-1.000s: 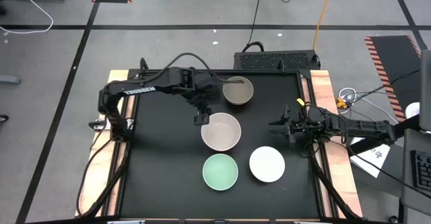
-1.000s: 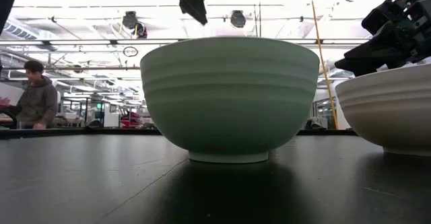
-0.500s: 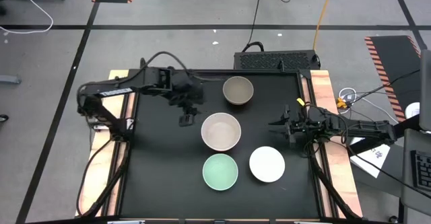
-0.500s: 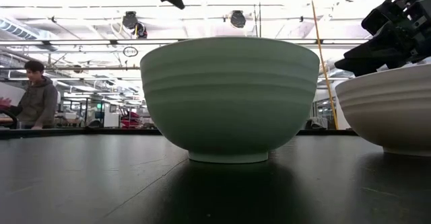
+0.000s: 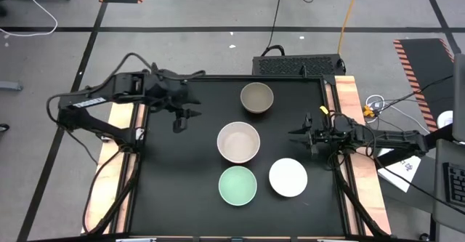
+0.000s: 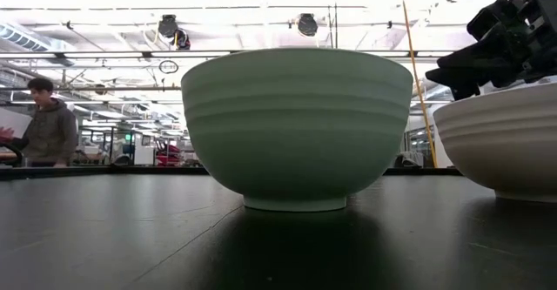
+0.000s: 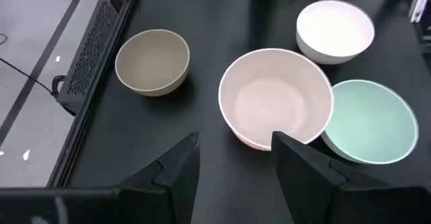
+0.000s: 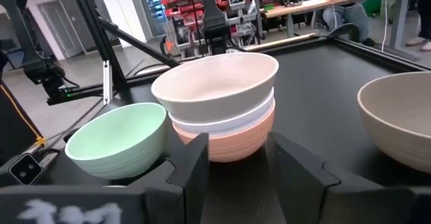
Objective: Nest bowls inside each other
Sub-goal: Stack the dark gray bowl on the light gray bowl
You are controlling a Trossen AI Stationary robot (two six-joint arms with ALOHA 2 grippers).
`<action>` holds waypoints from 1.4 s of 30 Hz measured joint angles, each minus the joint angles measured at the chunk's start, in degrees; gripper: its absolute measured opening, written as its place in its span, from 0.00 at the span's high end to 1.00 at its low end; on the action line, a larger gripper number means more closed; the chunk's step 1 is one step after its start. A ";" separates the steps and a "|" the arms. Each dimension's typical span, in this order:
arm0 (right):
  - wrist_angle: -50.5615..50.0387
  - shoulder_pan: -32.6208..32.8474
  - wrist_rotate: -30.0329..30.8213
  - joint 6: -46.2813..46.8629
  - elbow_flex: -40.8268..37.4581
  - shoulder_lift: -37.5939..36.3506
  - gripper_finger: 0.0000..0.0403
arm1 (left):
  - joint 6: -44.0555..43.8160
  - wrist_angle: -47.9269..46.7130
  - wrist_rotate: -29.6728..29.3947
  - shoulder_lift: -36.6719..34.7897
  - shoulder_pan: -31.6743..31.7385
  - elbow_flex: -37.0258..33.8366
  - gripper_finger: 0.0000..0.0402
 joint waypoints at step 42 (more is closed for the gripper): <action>0.01 0.00 -0.17 1.46 0.00 1.40 0.64 | 3.49 22.25 -8.41 -38.13 -20.34 -28.87 0.54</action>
